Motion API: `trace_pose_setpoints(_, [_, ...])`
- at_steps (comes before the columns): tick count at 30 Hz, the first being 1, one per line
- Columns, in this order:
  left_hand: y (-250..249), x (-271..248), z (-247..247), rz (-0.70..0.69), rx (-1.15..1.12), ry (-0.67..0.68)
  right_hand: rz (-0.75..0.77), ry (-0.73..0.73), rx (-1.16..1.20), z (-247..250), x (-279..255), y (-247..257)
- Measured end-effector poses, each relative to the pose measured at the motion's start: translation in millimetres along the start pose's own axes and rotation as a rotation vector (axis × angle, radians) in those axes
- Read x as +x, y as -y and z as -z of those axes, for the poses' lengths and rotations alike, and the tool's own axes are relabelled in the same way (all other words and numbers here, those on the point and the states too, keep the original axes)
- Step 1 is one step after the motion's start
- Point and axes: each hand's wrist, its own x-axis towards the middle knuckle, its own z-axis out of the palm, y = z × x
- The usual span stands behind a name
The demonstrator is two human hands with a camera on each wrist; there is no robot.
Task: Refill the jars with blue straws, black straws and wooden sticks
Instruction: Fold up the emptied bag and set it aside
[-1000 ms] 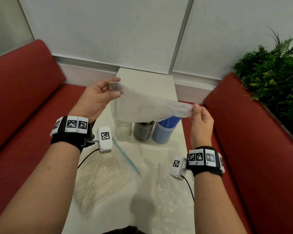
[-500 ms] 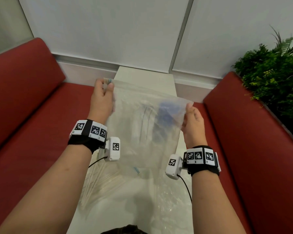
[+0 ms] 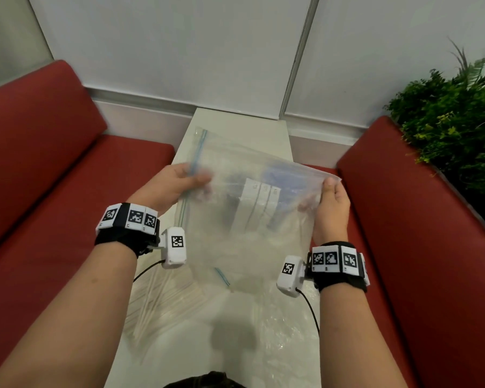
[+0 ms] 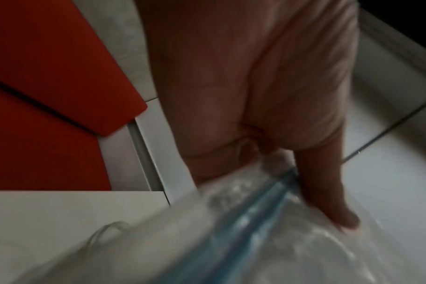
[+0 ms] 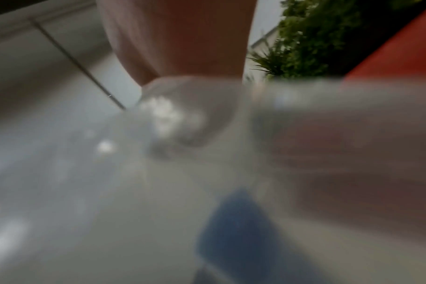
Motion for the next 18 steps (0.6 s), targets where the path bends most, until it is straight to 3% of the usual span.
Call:
trace_pose_setpoints(2, [5,-1,1,0.004,-0.061,0.005,-0.132,0.088,0.007,4,6,-1])
trace_pose_setpoints(4, [4,1,-3,-0.022,-0.108,-0.047,-0.277,0.323,-0.074,6,4,-8])
trace_pose_setpoints(6, [1,3,-8,-0.055,-0.055,-0.119,-0.320,0.522,-0.230,9,-5,-15])
trace_pose_setpoints(7, [1,3,-8,-0.071,0.026,-0.182,-0.315,0.548,-0.247,10,-8,-18])
trace_pose_setpoints(12, [8,2,-7,-0.101,0.295,-0.434,-0.301,0.330,0.065,13,-9,-18])
trace_pose_setpoints(18, [4,-1,-21,-0.188,0.382,-0.518,-0.197,0.095,-0.062,-4,-19,-23])
